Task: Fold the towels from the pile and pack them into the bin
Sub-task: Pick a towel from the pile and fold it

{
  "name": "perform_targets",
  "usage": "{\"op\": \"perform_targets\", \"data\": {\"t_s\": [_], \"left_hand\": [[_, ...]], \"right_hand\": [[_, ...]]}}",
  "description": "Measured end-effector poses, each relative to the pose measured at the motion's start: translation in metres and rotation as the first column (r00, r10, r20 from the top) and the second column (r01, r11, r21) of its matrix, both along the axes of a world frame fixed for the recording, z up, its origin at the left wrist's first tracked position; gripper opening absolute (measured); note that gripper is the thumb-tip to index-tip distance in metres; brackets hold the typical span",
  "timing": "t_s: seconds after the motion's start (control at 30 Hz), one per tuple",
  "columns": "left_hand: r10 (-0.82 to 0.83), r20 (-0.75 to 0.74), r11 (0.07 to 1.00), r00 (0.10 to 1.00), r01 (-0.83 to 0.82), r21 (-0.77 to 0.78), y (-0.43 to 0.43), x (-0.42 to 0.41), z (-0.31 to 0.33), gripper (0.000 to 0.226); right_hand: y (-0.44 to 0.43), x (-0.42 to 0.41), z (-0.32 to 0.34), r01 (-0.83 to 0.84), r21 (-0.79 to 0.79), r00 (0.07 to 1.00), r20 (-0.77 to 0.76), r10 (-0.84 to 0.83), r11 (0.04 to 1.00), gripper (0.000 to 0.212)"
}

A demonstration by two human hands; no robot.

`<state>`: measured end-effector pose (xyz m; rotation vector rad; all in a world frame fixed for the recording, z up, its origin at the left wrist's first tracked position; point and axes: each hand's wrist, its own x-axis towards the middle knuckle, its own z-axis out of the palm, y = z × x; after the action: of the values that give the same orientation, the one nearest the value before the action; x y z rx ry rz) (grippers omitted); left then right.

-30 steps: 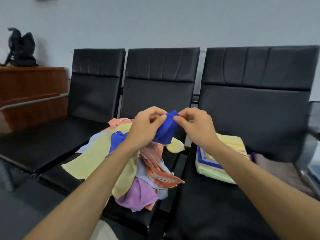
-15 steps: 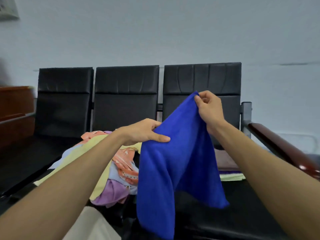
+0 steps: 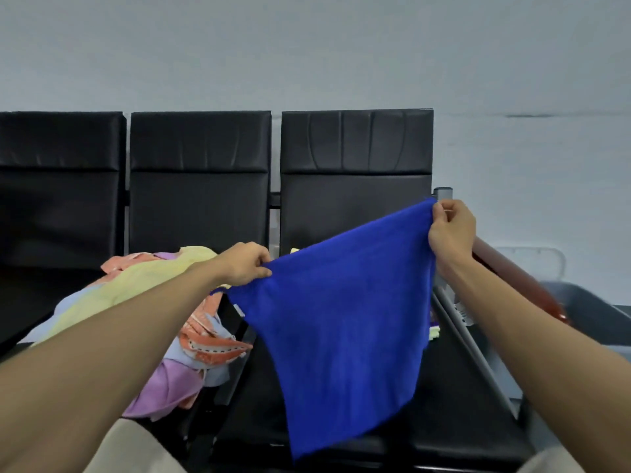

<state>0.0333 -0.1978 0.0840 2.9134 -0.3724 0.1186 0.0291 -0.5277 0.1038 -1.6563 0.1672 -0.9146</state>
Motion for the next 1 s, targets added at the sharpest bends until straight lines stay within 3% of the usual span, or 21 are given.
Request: {"op": "perform_targets", "data": {"t_s": [0.07, 0.17, 0.27, 0.33, 0.43, 0.53, 0.63, 0.7, 0.8, 0.83, 0.9, 1.0], "left_hand": [[0.065, 0.115, 0.998, 0.991, -0.066, 0.005, -0.002, 0.005, 0.005, 0.003], [0.159, 0.287, 0.979, 0.945, -0.113, -0.168, -0.005, 0.002, 0.017, 0.013], [0.178, 0.421, 0.919, 0.889, 0.003, -0.395, -0.008, -0.011, 0.028, 0.013], [0.099, 0.417, 0.898, 0.903, 0.099, -0.429, -0.007, -0.021, 0.035, 0.012], [-0.047, 0.304, 0.886, 0.952, 0.18, -0.427, -0.002, -0.04, 0.031, 0.009], [-0.154, 0.167, 0.907, 0.974, 0.207, -0.366, 0.001, -0.055, 0.007, 0.005], [-0.269, -0.093, 0.938, 0.959, 0.238, -0.253, 0.002, -0.064, -0.027, 0.006], [-0.329, -0.3, 0.939, 0.895, 0.275, -0.207, 0.002, -0.067, -0.051, 0.012], [-0.338, -0.504, 0.941, 0.795, 0.299, -0.159, 0.001, -0.065, -0.082, 0.018], [-0.332, -0.545, 0.942, 0.77, 0.304, -0.144, 0.002, -0.064, -0.086, 0.018], [-0.34, -0.57, 0.939, 0.748, 0.3, -0.167, 0.002, -0.058, -0.094, 0.018], [-0.334, -0.571, 0.943, 0.75, 0.255, -0.216, 0.002, -0.042, -0.096, 0.016]], "right_hand": [[-0.006, -0.003, 0.007, 0.026, 0.002, 0.999, 0.037, -0.026, 1.0, 0.013], [-0.013, -0.007, 0.011, 0.02, 0.031, 0.998, 0.066, -0.022, 0.999, 0.012], [-0.021, -0.015, 0.006, 0.013, 0.01, 0.997, 0.072, -0.013, 1.0, 0.011], [-0.029, -0.02, -0.001, -0.016, -0.007, 0.999, 0.027, 0.016, 1.0, 0.011], [-0.043, -0.033, -0.022, -0.111, -0.031, 0.985, -0.136, 0.106, 0.993, 0.015], [-0.053, -0.054, -0.053, -0.298, -0.023, 0.908, -0.315, 0.276, 0.954, 0.023], [-0.058, -0.074, -0.084, -0.483, 0.021, 0.726, -0.549, 0.413, 0.876, 0.027], [-0.065, -0.08, -0.105, -0.572, 0.05, 0.56, -0.705, 0.435, 0.818, 0.025], [-0.073, -0.081, -0.129, -0.664, 0.144, 0.32, -0.832, 0.453, 0.734, 0.019], [-0.073, -0.081, -0.132, -0.672, 0.155, 0.284, -0.849, 0.445, 0.724, 0.017], [-0.072, -0.077, -0.14, -0.662, 0.143, 0.285, -0.859, 0.424, 0.736, 0.015], [-0.071, -0.063, -0.149, -0.614, 0.073, 0.379, -0.847, 0.374, 0.786, 0.017]]}}
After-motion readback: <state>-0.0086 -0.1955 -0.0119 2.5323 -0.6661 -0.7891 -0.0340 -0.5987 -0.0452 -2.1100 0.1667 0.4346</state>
